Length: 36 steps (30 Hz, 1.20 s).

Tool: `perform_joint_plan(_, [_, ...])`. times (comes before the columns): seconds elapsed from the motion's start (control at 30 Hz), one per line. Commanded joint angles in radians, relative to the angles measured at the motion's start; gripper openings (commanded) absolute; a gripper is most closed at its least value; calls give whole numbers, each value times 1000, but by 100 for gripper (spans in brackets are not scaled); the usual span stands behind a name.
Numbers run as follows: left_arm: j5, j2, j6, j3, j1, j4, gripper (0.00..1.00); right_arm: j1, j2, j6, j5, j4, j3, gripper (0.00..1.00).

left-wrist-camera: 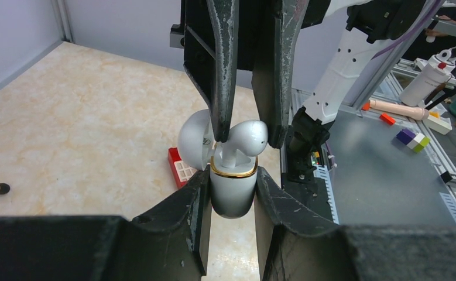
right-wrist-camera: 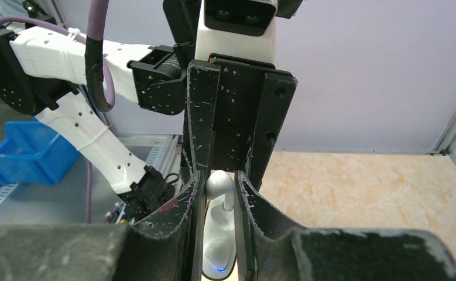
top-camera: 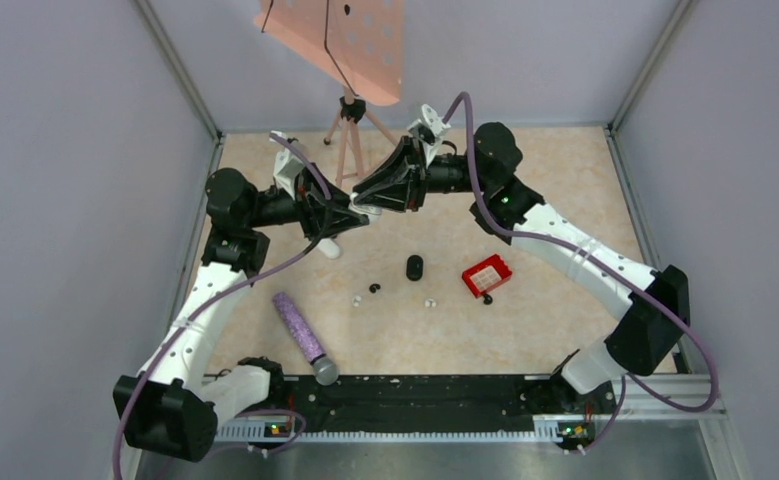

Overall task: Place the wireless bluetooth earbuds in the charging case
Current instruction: Place the earbud in the charging case.

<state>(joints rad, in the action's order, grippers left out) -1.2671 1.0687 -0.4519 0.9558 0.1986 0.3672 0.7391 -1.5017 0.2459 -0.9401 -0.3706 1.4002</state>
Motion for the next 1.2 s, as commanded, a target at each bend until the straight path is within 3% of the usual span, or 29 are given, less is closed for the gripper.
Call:
perform_joint_plan(0.0, [3,-27,-22,41,1,59,0,15,-6,-3,16,-51,2,9])
perform_joint_plan(0.9, [33,-44,-54,45,-24,88,0,14,22,-48,84,-3,-54,18])
perform_joint_plan(1.17, [28,-48,-45,27,-24,90,0,14,24,-56,95,58,11,42])
